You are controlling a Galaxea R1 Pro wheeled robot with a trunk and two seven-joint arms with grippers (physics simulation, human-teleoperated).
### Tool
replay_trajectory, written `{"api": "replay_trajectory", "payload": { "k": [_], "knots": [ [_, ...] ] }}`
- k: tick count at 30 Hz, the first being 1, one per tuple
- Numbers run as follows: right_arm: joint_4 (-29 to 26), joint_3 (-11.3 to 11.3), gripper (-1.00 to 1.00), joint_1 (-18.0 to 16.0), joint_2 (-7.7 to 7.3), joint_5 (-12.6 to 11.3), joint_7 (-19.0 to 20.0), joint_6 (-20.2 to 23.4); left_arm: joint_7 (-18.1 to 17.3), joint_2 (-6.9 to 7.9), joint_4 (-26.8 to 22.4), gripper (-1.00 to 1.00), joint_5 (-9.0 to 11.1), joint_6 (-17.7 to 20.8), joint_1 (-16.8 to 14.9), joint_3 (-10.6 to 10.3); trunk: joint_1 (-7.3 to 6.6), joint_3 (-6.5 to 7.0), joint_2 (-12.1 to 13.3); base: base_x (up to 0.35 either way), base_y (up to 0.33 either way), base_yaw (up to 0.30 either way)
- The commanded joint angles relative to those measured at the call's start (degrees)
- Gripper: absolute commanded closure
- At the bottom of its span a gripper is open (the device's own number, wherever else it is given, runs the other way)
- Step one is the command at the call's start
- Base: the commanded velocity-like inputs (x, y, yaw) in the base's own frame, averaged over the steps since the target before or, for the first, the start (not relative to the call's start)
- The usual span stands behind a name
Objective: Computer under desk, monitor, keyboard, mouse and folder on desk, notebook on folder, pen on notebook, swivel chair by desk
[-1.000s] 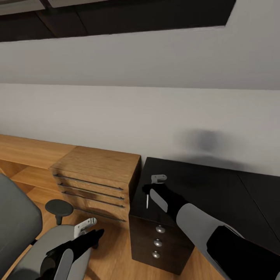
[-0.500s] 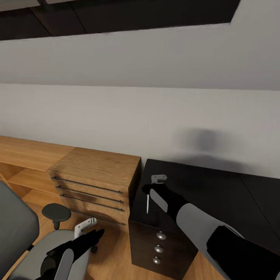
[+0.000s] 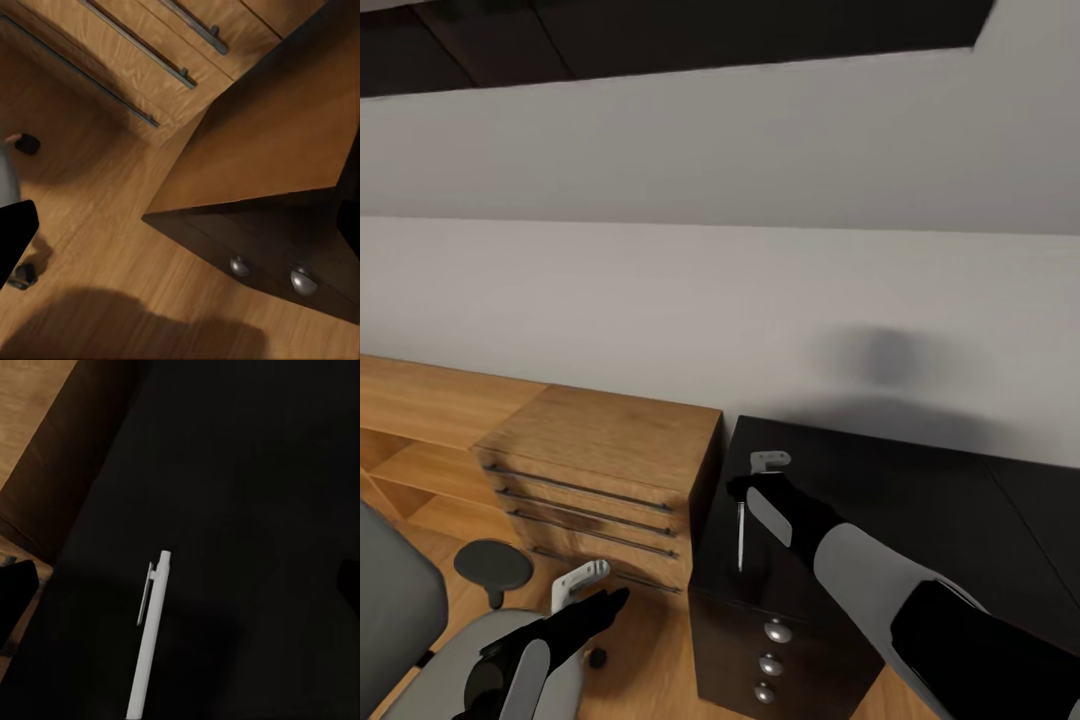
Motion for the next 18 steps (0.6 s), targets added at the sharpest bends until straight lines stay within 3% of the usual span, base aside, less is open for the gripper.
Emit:
{"api": "replay_trajectory", "payload": {
  "k": [1,13,18],
  "knots": [
    [0.2,0.3,-1.00,-0.1,0.00,-0.3,-0.4,0.2,0.4,-0.05,-0.1,-1.00,0.6,0.3,0.0,0.1,0.03,-0.07,0.0,0.233,0.000,0.000],
    [4.5,0.6,-1.00,-0.1,0.00,-0.2,-0.5,-2.3,0.4,-0.02,-0.1,-1.00,0.6,0.4,0.0,0.1,0.03,-0.07,0.0,0.054,0.000,0.000],
    [4.3,0.7,-1.00,-0.1,0.00,-0.3,-0.5,-7.4,0.3,0.00,-0.3,-1.00,0.6,0.5,0.0,0.1,0.03,-0.07,0.0,0.001,0.000,0.000]
  ]
}}
